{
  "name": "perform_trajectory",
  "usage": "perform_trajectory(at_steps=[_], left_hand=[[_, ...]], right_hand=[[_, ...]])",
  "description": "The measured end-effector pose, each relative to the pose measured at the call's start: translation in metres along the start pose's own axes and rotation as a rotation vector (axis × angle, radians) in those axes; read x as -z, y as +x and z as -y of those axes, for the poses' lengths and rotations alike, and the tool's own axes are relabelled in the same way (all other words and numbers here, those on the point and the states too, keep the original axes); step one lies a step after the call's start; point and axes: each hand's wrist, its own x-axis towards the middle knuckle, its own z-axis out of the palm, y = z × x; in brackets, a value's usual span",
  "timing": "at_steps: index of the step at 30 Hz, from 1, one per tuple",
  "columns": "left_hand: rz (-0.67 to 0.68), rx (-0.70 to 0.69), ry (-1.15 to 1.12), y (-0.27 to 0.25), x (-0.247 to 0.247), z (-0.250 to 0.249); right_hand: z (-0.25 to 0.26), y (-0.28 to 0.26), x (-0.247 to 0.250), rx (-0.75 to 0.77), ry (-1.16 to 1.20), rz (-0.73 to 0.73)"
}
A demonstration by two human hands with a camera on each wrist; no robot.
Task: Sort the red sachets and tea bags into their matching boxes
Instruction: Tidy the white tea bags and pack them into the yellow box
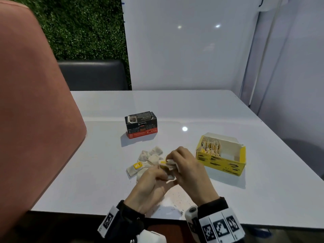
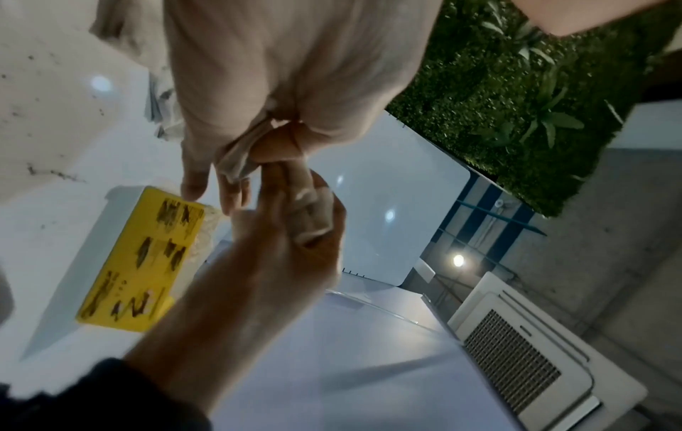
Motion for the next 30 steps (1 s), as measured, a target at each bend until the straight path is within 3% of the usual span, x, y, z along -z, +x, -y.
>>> perform_trajectory(at_steps=[4,8,13,20,26,30], left_hand=[[0.055,-0.002,-0.206,-0.006,0.003,-0.007],[0.031,0.014,-0.196,0.0,0.009,-0.003],[-0.008,0.012,-0.13,0.003,0.013,0.002],[-0.031,0.061,-0.022,0.002,0.016,0.005],[-0.004,0.106,0.049,0.002,0.008,0.001],[-0.008,0.106,0.043,0.006,0.011,-0.003]], right_hand=[[-0.003,0.0,-0.002,-0.018,0.089,0.136],[-0.001,-0.001,0.009,-0.123,0.294,0.237],[-0.006,-0.006,0.018,-0.298,0.581,0.201],[-0.01,-0.005,0.02,-0.576,0.997,0.03],[-0.009,0.006,0.01,-0.67,1.007,0.081],[-0.012,0.018,0.005,-0.696,1.222,0.124]])
